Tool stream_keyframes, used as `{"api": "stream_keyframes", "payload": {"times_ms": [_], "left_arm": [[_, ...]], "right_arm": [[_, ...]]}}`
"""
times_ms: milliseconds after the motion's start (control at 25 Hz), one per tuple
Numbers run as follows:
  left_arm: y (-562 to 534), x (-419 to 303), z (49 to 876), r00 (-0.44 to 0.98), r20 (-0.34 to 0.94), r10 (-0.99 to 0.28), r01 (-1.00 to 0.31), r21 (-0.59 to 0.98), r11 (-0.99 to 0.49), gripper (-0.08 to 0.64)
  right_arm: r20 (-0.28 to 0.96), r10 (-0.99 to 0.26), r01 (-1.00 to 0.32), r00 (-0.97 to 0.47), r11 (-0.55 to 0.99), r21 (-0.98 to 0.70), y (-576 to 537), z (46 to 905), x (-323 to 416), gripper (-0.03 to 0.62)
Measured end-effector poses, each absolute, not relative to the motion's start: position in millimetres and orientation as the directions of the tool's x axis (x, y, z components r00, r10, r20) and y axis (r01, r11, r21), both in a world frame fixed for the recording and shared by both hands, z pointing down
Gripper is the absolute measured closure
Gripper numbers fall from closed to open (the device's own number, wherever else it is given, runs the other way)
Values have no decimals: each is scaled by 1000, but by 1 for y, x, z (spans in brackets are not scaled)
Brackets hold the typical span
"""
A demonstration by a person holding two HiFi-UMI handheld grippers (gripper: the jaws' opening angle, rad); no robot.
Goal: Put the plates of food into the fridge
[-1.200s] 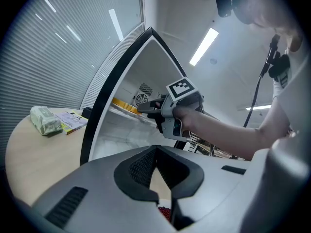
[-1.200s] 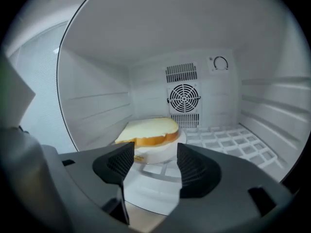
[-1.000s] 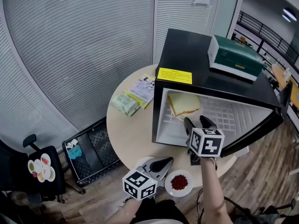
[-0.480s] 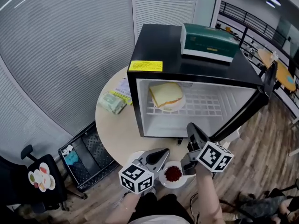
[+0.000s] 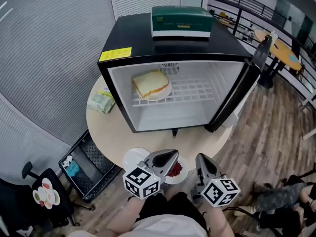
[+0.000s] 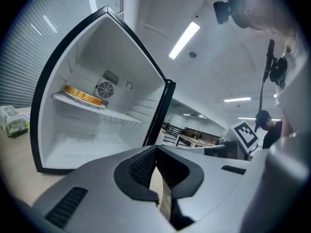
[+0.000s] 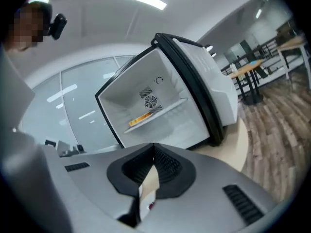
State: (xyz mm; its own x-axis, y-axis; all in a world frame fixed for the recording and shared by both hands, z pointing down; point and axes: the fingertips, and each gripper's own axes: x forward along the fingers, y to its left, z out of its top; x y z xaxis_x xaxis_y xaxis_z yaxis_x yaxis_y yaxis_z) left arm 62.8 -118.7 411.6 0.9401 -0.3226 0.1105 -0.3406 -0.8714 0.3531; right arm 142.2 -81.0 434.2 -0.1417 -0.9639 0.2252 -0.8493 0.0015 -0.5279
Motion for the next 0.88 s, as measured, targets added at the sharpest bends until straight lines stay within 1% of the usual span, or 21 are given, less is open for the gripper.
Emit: {"api": "stream_keyframes", "payload": {"times_ms": [80, 240, 480, 640, 880], "left_arm": [[-110, 70, 416, 944, 116, -308, -329, 355, -875, 555], [-99, 75, 418, 945, 119, -306, -328, 353, -876, 555], [-94, 67, 414, 933, 110, -344, -361, 334, -871, 555], [-94, 59, 418, 922, 126, -367, -388, 326, -862, 555], [-89, 46, 429, 911, 157, -382, -413, 320, -853, 555]], "right_arm": [[244, -964, -877, -109, -22, -479, -64, 442, 146, 584], [236, -967, -878, -91, -34, -477, -50, 449, 146, 584], [213, -972, -866, -100, -20, -499, -46, 449, 143, 584], [199, -974, -852, -109, -12, -523, -44, 451, 140, 584], [227, -963, -810, -146, -15, -586, -36, 469, 129, 584]]}}
